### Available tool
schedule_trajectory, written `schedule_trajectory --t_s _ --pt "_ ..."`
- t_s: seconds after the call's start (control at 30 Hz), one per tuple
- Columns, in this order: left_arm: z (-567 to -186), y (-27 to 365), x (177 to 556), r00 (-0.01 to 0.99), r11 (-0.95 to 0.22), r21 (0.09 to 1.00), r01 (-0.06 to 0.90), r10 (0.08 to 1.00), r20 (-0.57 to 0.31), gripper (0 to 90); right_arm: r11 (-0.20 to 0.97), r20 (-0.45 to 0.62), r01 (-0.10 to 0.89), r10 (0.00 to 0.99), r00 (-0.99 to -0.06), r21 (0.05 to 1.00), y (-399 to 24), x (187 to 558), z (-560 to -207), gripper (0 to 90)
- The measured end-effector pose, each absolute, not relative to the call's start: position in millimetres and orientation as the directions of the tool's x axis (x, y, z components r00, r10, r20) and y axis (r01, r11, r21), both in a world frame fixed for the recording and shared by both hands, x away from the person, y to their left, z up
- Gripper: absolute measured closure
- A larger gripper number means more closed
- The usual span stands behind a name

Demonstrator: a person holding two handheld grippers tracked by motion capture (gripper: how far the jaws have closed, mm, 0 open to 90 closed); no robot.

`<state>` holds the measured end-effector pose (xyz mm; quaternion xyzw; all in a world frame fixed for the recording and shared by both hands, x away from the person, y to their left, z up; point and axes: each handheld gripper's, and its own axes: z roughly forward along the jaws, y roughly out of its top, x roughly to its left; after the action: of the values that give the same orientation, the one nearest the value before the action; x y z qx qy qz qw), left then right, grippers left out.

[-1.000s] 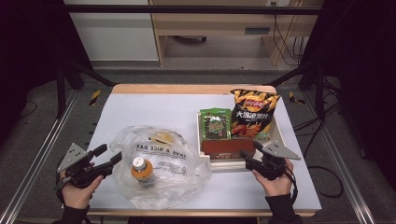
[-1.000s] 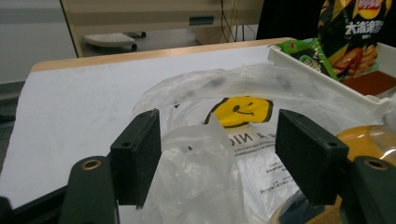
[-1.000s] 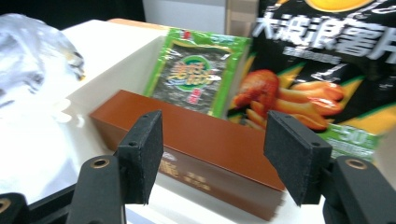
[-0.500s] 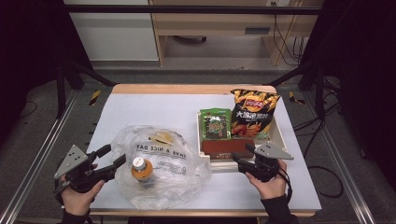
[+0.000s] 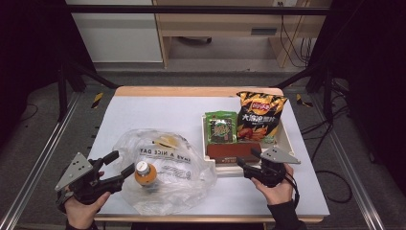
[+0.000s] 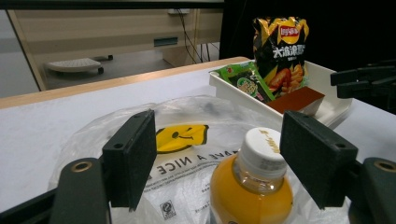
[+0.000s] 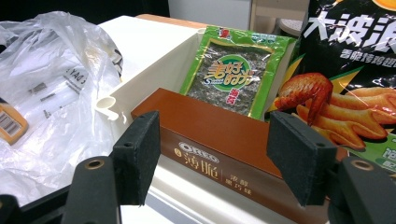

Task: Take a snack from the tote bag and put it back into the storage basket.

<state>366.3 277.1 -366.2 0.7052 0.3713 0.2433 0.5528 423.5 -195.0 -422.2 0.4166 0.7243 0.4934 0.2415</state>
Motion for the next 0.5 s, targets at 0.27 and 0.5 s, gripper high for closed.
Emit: schedule_trajectory --t_s 0.27,0.5 --pt "-371 263 364 0.621 -0.174 0.947 0.27 0.783 -0.033 24.9 0.16 0.063 0.361 0.842 -0.535 0.919 -199 421 -421 35.5" --pt "-386 250 369 0.635 -0.22 0.922 0.318 0.772 -0.035 24.5 0.167 0.063 0.369 0.841 -0.537 0.915 -199 422 -422 35.3"
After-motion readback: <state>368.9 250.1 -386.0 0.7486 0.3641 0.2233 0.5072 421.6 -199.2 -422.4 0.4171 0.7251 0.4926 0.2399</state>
